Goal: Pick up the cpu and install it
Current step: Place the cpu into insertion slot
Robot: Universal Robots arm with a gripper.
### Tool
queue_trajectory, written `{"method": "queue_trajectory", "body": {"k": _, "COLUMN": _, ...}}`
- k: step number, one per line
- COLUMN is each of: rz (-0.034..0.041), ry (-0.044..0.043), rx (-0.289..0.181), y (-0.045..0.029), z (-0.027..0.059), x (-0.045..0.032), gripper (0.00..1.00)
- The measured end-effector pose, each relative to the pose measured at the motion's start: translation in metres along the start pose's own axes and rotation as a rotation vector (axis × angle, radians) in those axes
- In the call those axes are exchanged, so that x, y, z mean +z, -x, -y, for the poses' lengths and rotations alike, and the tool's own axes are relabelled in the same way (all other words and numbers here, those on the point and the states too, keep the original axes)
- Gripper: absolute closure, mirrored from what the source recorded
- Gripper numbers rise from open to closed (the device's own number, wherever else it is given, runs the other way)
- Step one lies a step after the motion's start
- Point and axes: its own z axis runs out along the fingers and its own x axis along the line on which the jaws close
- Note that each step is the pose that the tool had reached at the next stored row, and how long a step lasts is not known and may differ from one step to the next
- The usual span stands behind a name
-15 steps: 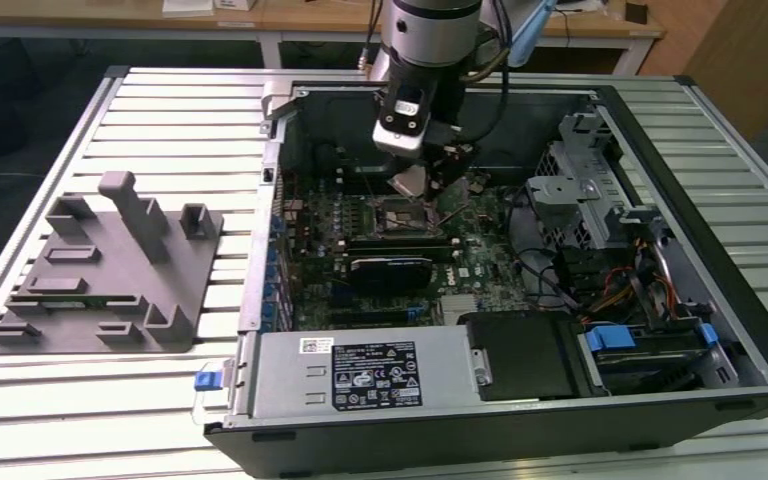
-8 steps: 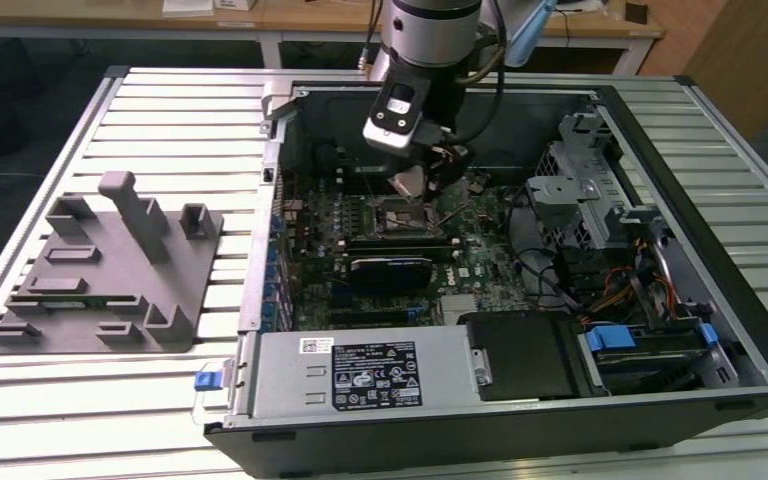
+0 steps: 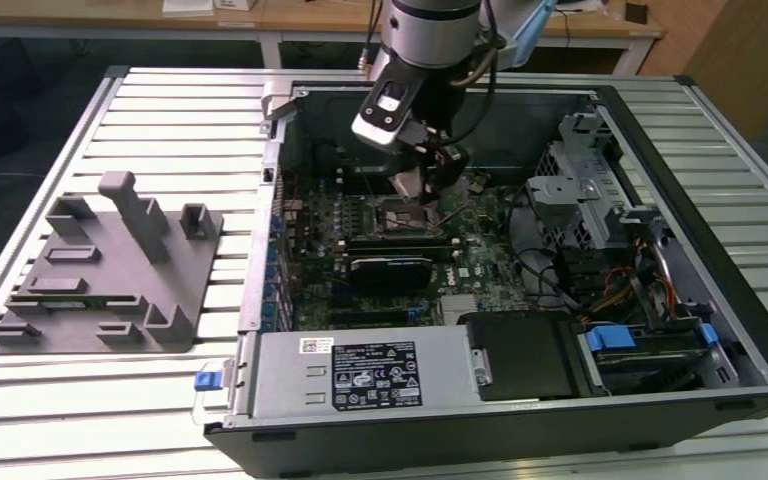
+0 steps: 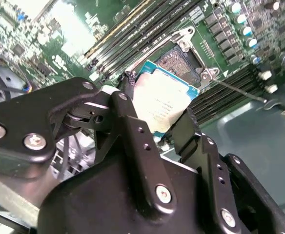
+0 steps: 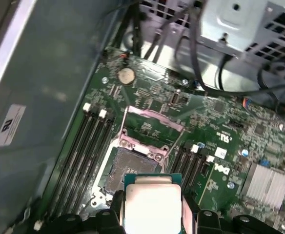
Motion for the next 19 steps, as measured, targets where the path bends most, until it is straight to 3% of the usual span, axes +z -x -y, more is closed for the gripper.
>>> {"method": "queue_trajectory", "body": {"k": 11, "rz": 0.0089, "ry": -0.0005, "rx": 0.193, "y": 0.0000, "z": 0.0003, "x": 0.0064, "gripper": 0.45}}
{"method": "queue_trajectory", "body": {"k": 19, "rz": 0.0074, "ry": 0.0001, "rx": 0.199, "y": -0.0002, "z": 0.0008, "x": 0.0181, "gripper": 0.45}}
